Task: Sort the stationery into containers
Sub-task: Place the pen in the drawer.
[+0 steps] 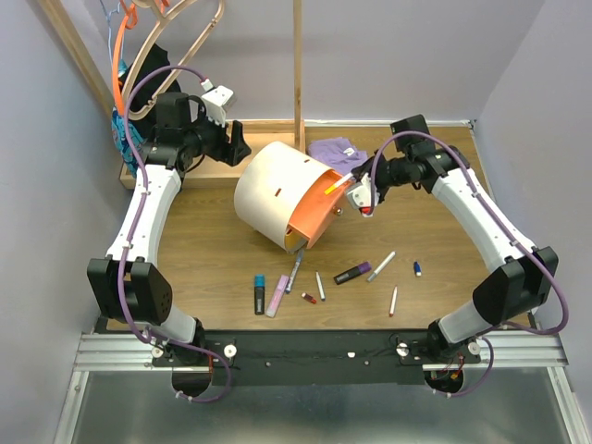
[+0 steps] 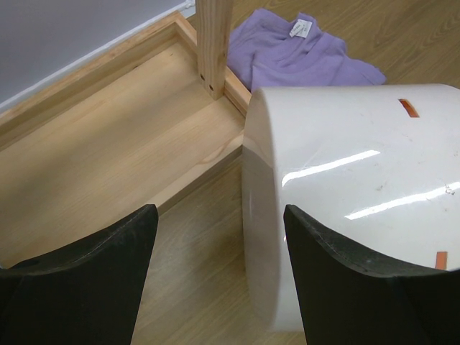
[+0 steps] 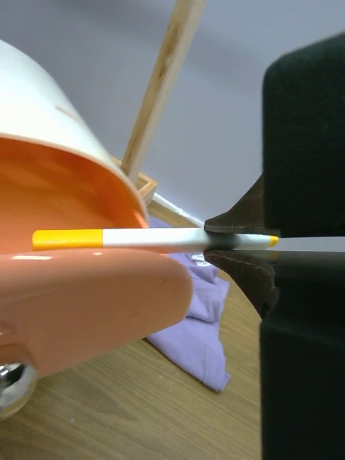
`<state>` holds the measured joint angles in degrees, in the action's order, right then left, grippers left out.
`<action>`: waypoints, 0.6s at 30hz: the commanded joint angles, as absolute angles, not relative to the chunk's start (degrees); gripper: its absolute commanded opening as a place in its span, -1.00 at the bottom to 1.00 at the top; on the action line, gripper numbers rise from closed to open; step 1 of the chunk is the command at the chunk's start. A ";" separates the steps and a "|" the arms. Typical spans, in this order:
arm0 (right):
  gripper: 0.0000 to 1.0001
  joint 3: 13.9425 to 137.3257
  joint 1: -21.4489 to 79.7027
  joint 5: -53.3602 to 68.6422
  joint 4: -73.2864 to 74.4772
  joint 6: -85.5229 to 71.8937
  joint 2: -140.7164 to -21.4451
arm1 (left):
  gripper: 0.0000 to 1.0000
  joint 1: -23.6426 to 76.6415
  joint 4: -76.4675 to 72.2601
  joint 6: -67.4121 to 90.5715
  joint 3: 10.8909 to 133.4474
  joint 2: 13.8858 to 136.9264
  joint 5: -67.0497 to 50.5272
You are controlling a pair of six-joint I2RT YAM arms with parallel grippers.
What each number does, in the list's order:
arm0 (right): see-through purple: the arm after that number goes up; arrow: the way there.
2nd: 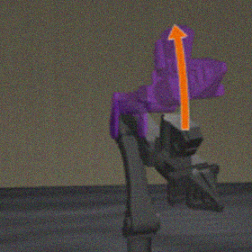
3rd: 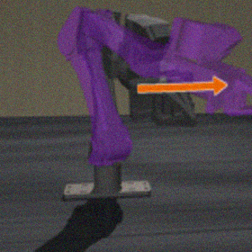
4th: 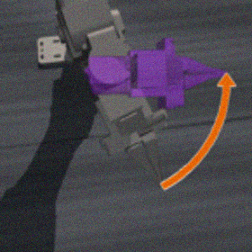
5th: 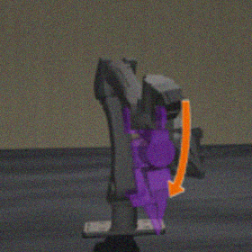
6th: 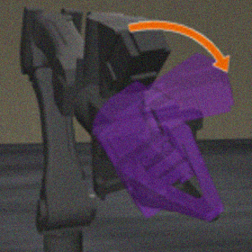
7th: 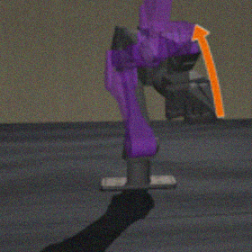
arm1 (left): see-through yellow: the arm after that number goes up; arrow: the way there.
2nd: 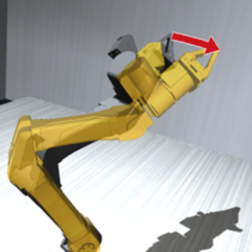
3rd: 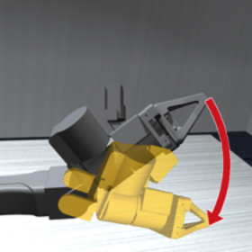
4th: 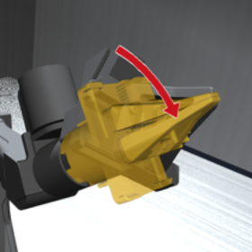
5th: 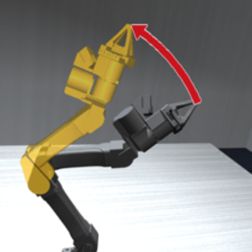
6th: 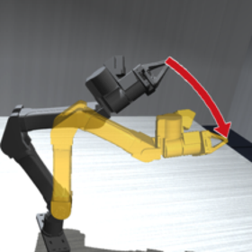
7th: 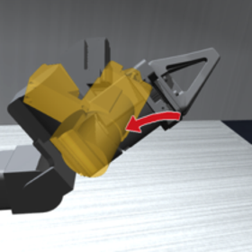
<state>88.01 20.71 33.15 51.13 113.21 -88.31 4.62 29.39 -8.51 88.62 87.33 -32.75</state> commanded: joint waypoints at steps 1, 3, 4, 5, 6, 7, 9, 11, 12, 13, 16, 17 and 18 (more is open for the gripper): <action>-0.86 84.64 22.67 37.61 48.26 120.58 -85.96 | 0.61 4.83 28.39 -8.44 87.71 86.84 -32.43; -0.86 83.59 23.81 38.66 47.38 121.11 -85.34 | 0.61 4.83 28.30 -8.44 87.71 87.01 -32.34; -0.85 83.32 24.17 39.28 46.07 121.11 -85.25 | 0.61 4.83 28.30 -8.35 87.71 87.10 -32.34; -0.62 82.89 24.52 39.90 45.36 121.29 -84.56 | 0.61 4.83 28.30 -8.26 87.80 87.19 -32.34; -0.47 81.58 24.43 41.38 44.22 121.03 -84.03 | 0.61 4.83 28.21 -8.26 87.89 87.19 -32.26; -0.32 80.78 24.52 41.48 40.99 120.16 -83.50 | 0.61 4.83 28.21 -8.17 87.89 87.27 -32.34; 0.00 77.63 24.43 40.53 37.29 117.53 -81.84 | 0.61 4.83 28.21 -8.17 87.80 87.28 -32.34; 0.07 76.21 24.43 39.03 33.15 115.41 -80.95 | 0.61 4.83 28.30 -8.35 87.54 87.10 -32.26; 0.08 76.03 24.52 37.89 32.44 113.31 -80.60 | 0.61 4.83 28.30 -8.35 87.45 87.10 -32.17; 0.09 76.20 24.43 37.18 31.74 112.25 -80.42 | 0.61 4.83 28.30 -8.52 87.36 87.27 -32.08; 0.12 76.29 24.43 33.32 30.24 107.59 -79.90 | 0.61 4.83 28.21 -8.35 87.45 87.54 -32.34; 0.12 76.29 24.52 32.35 29.54 106.36 -79.63 | 0.61 4.83 28.04 -8.26 87.63 87.80 -32.43; 0.12 76.12 24.43 31.21 28.84 103.82 -79.54 | 0.61 4.83 28.04 -8.09 87.89 88.06 -32.43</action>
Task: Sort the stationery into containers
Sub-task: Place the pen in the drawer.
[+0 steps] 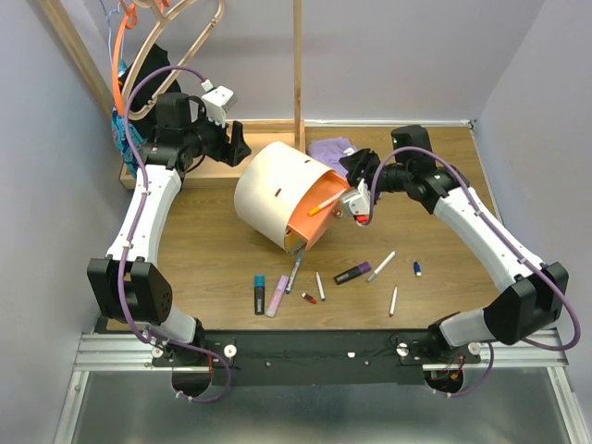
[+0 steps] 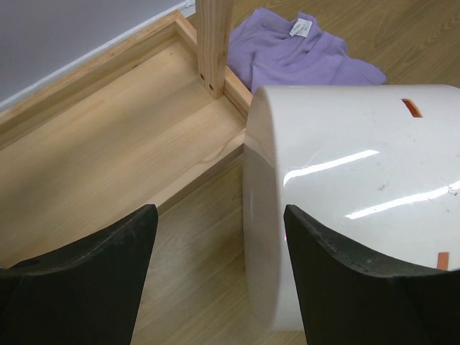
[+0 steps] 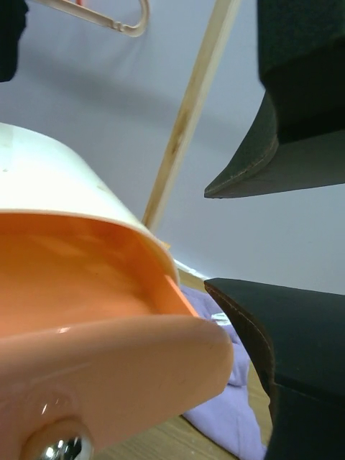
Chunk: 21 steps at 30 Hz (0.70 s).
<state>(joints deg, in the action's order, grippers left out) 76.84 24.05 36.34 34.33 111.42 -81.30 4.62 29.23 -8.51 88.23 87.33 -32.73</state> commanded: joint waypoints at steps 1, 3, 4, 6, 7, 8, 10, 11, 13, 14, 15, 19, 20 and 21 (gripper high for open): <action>0.12 76.11 24.35 28.68 27.70 102.41 -79.37 | 0.61 4.83 28.12 -8.09 88.15 88.24 -32.61; 0.11 76.29 24.26 26.20 26.20 96.46 -79.45 | 0.61 4.83 28.04 -7.82 88.85 88.50 -32.69; 0.11 76.46 24.26 24.02 23.67 93.37 -79.54 | 0.61 4.83 28.12 -7.74 89.03 88.42 -32.61; 0.11 77.95 23.65 22.16 21.72 82.43 -80.24 | 0.61 4.83 28.21 -7.73 89.38 88.16 -32.69; 0.11 78.74 23.38 20.58 20.66 78.18 -80.68 | 0.61 4.92 28.39 -7.65 89.47 88.07 -32.78; 0.11 79.36 22.25 19.70 20.31 73.96 -81.73 | 0.61 4.92 28.74 -7.82 89.47 87.89 -33.04; 0.11 81.47 20.93 18.02 21.61 60.95 -82.61 | 0.61 5.01 29.35 -9.04 89.38 87.19 -33.22; 0.11 82.08 18.57 18.54 23.27 57.60 -83.05 | 0.61 5.10 30.05 -9.40 89.21 86.93 -33.31; 0.10 82.00 15.83 23.08 29.75 51.87 -84.02 | 0.61 5.19 30.41 -9.93 88.77 86.05 -33.40; 0.09 81.83 12.95 25.64 32.93 51.77 -84.37 | 0.61 5.27 30.58 -10.19 88.16 85.87 -33.40; 0.08 81.74 11.62 28.54 36.53 54.46 -84.72 | 0.61 5.27 30.67 -10.20 87.89 85.35 -33.57; 0.04 81.56 9.49 35.59 57.58 67.37 -89.54 | 0.61 5.27 30.94 -10.20 87.10 84.99 -34.19; 0.04 81.04 9.49 35.42 61.40 72.20 -90.52 | 0.61 5.27 31.11 -10.28 87.10 84.90 -34.36; 0.04 80.43 9.67 34.90 63.78 78.86 -91.31 | 0.61 5.27 31.11 -10.28 86.93 84.73 -34.45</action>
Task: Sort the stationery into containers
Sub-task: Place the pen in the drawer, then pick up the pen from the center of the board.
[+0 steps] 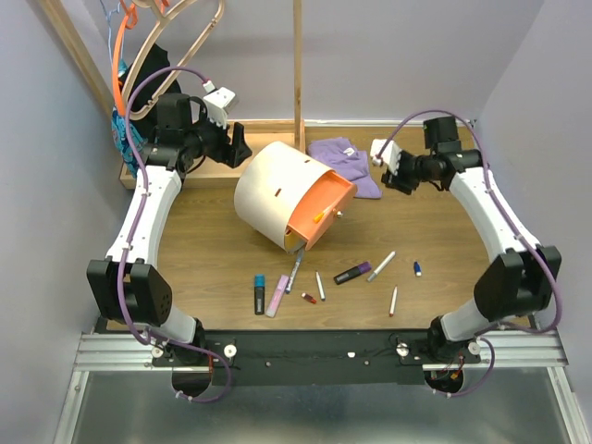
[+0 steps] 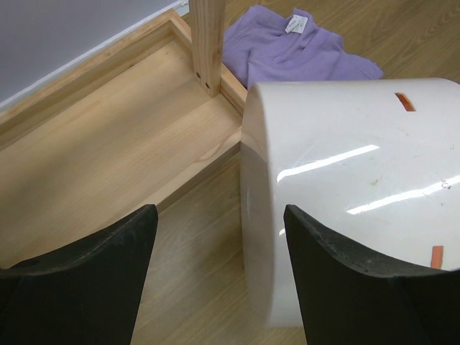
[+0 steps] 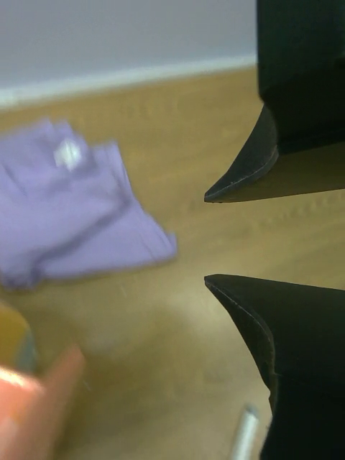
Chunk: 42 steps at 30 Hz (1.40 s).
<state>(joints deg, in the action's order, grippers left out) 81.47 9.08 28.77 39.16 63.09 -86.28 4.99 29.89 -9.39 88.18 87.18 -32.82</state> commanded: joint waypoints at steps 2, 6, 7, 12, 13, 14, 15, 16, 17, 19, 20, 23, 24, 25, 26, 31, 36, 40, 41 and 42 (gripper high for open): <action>0.04 77.10 10.80 30.60 65.04 82.60 -92.37 | 0.61 5.27 31.11 -10.20 86.92 84.73 -34.45; 0.01 70.43 11.42 24.88 60.92 93.66 -91.58 | 0.61 5.27 31.46 -10.46 86.40 84.20 -34.01; 0.00 69.53 11.77 23.39 59.60 95.00 -91.58 | 0.61 5.27 31.38 -10.63 86.14 84.03 -33.84; -0.08 67.77 14.50 21.27 59.41 99.49 -94.21 | 0.61 5.27 32.25 -11.34 85.69 83.67 -32.96; -0.08 66.81 14.94 20.83 59.15 100.10 -94.65 | 0.62 5.27 32.34 -11.51 85.69 83.58 -32.79; -0.09 66.01 15.64 20.31 58.72 100.80 -94.92 | 0.62 5.27 32.52 -11.77 85.52 83.58 -32.52; -0.10 65.22 16.08 19.69 58.10 101.85 -95.18 | 0.62 5.27 32.43 -11.95 85.52 83.76 -32.43; -0.13 64.34 16.26 18.90 57.14 102.56 -95.53 | 0.62 5.27 32.52 -11.87 85.60 83.67 -32.34; -0.16 63.29 16.69 18.72 56.78 102.83 -95.80 | 0.62 5.27 32.61 -11.87 85.61 83.76 -32.26; -0.19 62.84 17.05 18.72 57.04 103.01 -96.67 | 0.62 5.27 32.52 -11.95 85.61 83.85 -31.99; -0.23 62.58 17.49 18.81 57.30 103.09 -96.94 | 0.62 5.27 32.78 -11.95 85.52 83.85 -31.91; -0.24 61.35 18.10 18.81 57.75 104.23 -96.25 | 0.62 5.27 33.13 -12.39 85.26 83.67 -31.38; -0.24 60.22 18.28 18.63 57.66 105.11 -95.81 | 0.62 5.27 33.22 -12.39 85.08 83.50 -31.29; -0.24 59.77 18.37 18.55 57.83 105.47 -95.45 | 0.62 5.27 33.22 -12.57 84.99 83.58 -31.20; -0.24 59.42 18.54 18.46 57.92 105.73 -95.01 | 0.62 5.27 33.14 -12.48 84.82 83.50 -31.20; -0.28 57.58 18.72 17.67 59.24 106.43 -94.84 | 0.63 5.27 32.87 -12.31 84.81 84.02 -31.03; -0.32 55.55 18.72 17.31 58.45 106.79 -94.66 | 0.62 5.27 32.96 -12.30 85.43 84.64 -30.94; -0.36 54.93 19.07 17.49 58.10 106.17 -94.92 | 0.63 5.27 32.78 -12.22 85.52 84.99 -30.85; -0.41 54.58 19.16 17.40 57.75 106.17 -95.10 | 0.63 5.27 32.52 -12.04 85.52 85.08 -30.85; -0.43 54.41 19.16 17.40 57.48 106.00 -95.18 | 0.63 5.27 32.61 -11.95 85.60 85.25 -30.85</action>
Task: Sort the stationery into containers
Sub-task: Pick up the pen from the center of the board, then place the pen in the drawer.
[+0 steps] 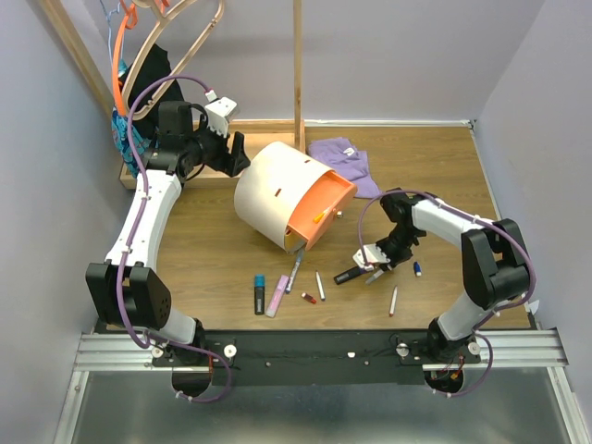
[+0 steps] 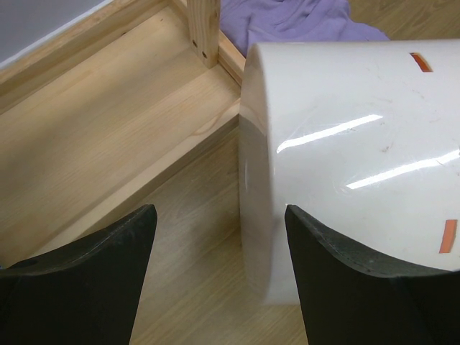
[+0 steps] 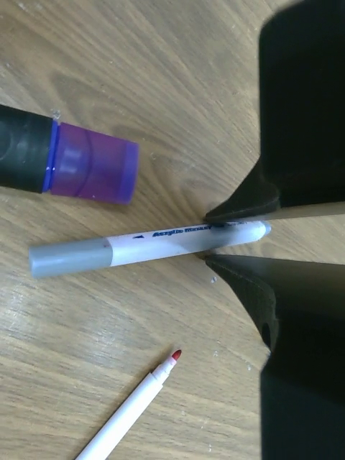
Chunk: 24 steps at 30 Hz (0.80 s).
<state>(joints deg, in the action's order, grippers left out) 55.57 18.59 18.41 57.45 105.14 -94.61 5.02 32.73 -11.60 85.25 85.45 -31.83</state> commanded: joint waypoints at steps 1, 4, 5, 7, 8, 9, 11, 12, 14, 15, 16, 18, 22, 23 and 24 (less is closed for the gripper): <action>-0.47 54.32 19.33 17.40 57.31 105.82 -95.36 | 0.63 5.27 32.52 -11.87 85.52 85.43 -30.94; -0.68 55.19 19.34 17.40 57.30 104.51 -95.71 | 0.63 5.27 32.52 -11.69 85.96 85.60 -31.03; -0.73 55.80 19.25 18.01 57.74 103.46 -95.19 | 0.63 5.27 32.52 -11.78 86.13 85.61 -30.94; -0.79 59.04 19.07 18.72 58.44 99.61 -92.82 | 0.63 5.27 32.61 -11.78 86.39 85.69 -30.85; -0.81 60.37 18.46 20.37 60.19 98.97 -91.77 | 0.63 5.27 32.52 -11.86 86.48 85.69 -30.85; -0.83 62.03 18.28 21.09 61.34 98.44 -88.80 | 0.63 5.27 32.61 -11.95 86.48 85.69 -30.85; -0.86 66.52 18.19 22.58 64.49 96.95 -85.80 | 0.63 5.27 32.35 -11.78 86.75 86.04 -31.02; -0.86 68.27 18.11 23.20 65.64 96.51 -84.39 | 0.63 5.27 32.17 -11.78 86.92 86.04 -31.29; -0.88 73.79 18.02 24.77 68.88 95.01 -80.52 | 0.63 5.27 31.99 -11.43 87.27 86.75 -31.64; -0.89 75.39 18.02 25.22 69.95 94.84 -79.55 | 0.63 5.27 31.82 -10.99 87.71 86.92 -31.73; -0.90 77.24 18.02 25.57 70.83 94.66 -77.54 | 0.63 5.27 31.73 -10.81 87.98 87.53 -31.99; -0.92 81.29 18.02 25.32 72.16 94.48 -76.21 | 0.63 5.27 31.29 -10.20 88.76 87.98 -32.25; -0.92 87.79 18.02 23.29 69.18 90.29 -76.20 | 0.63 5.36 30.68 -9.49 90.00 89.03 -32.96; -0.92 89.54 18.02 23.20 66.73 88.96 -77.59 | 0.63 5.36 30.59 -9.41 90.17 89.12 -33.05; -0.92 92.43 18.02 23.38 65.14 87.38 -78.22 | 0.63 5.36 30.41 -9.40 90.26 89.03 -33.05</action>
<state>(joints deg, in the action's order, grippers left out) 86.00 18.26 22.98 67.70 93.78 -74.98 5.02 32.12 -10.46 87.77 88.49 -31.79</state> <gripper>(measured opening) 0.168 0.814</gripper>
